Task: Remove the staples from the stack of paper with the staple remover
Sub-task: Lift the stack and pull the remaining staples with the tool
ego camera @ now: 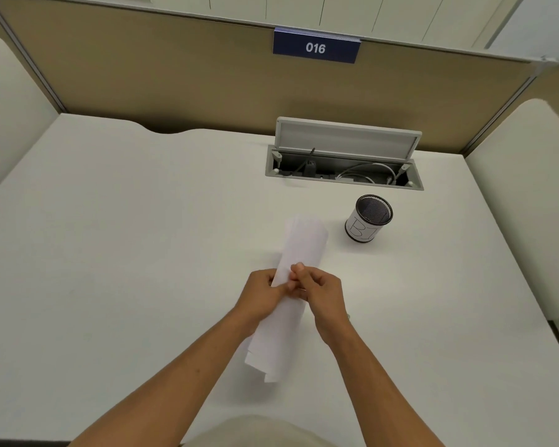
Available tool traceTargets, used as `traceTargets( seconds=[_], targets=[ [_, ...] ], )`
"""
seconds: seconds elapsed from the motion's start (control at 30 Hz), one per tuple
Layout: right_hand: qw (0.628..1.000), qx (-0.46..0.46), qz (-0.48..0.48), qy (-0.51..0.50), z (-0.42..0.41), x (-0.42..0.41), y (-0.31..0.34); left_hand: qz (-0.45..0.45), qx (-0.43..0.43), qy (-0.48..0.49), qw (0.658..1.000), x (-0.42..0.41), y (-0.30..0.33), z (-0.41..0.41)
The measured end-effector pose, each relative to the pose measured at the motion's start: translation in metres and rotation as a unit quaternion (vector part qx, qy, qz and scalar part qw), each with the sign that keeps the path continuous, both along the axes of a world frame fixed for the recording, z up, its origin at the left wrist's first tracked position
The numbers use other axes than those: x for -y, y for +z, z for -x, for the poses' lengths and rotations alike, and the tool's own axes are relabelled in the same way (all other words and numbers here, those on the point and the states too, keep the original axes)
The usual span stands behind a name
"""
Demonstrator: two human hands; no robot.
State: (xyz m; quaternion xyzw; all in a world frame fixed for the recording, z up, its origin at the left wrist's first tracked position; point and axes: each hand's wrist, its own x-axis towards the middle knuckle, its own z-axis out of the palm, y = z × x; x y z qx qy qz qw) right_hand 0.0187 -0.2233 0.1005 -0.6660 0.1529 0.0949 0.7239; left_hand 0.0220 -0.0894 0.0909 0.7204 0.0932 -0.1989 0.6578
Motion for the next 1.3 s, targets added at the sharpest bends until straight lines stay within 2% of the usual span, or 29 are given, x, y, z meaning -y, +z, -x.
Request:
traceTargets(
  seconds=[0.13,0.23,0.3,0.37,0.4,0.5,0.57,0.63,0.7,0.83,0.9,1.03,1.17,1.3],
  targets=[
    [0.999,0.033,0.003,-0.024,0.005,0.007,-0.005,0.023,-0.02,0.025,0.999,-0.006,0.0,-0.001],
    [0.985,0.065,0.15,-0.049,0.008,0.021,-0.015,-0.009,-0.019,0.023,1.0,-0.009,-0.002,-0.002],
    [0.945,0.092,0.311,-0.037,0.01,0.034,-0.025,-0.005,-0.015,0.023,1.0,-0.011,-0.002,-0.003],
    [0.869,0.104,0.482,0.039,0.012,0.047,-0.038,0.005,-0.016,0.024,1.0,-0.013,-0.002,-0.003],
    [0.834,0.094,0.537,0.087,0.012,0.052,-0.044,0.008,-0.016,0.024,1.0,-0.014,-0.003,-0.004],
    [0.766,0.04,0.613,0.191,0.011,0.06,-0.058,0.01,-0.01,0.019,1.0,-0.013,-0.005,-0.006],
    [0.743,0.028,0.634,0.213,0.01,0.06,-0.063,0.007,-0.001,0.011,1.0,-0.012,-0.004,-0.007],
    [0.748,0.025,0.632,0.199,0.01,0.06,-0.065,0.001,0.005,0.006,1.0,-0.012,-0.003,-0.007],
    [0.772,0.02,0.613,0.167,0.009,0.059,-0.065,-0.002,0.007,0.004,1.0,-0.013,-0.002,-0.008],
    [0.862,0.069,0.498,0.064,0.009,0.057,-0.057,-0.012,0.011,0.002,1.0,-0.014,-0.001,-0.01],
    [0.884,0.139,0.444,0.045,0.01,0.052,-0.048,-0.015,0.011,0.002,1.0,-0.014,-0.001,-0.01],
    [0.866,0.265,0.418,0.072,0.01,0.038,-0.032,-0.019,0.009,-0.01,1.0,-0.009,-0.001,-0.009],
    [0.827,0.307,0.464,0.076,0.006,0.032,-0.028,-0.014,0.029,0.01,0.999,-0.006,0.001,-0.007],
    [0.805,0.329,0.488,0.074,0.004,0.031,-0.027,-0.035,0.052,0.032,0.998,-0.006,0.003,-0.007]
  ],
)
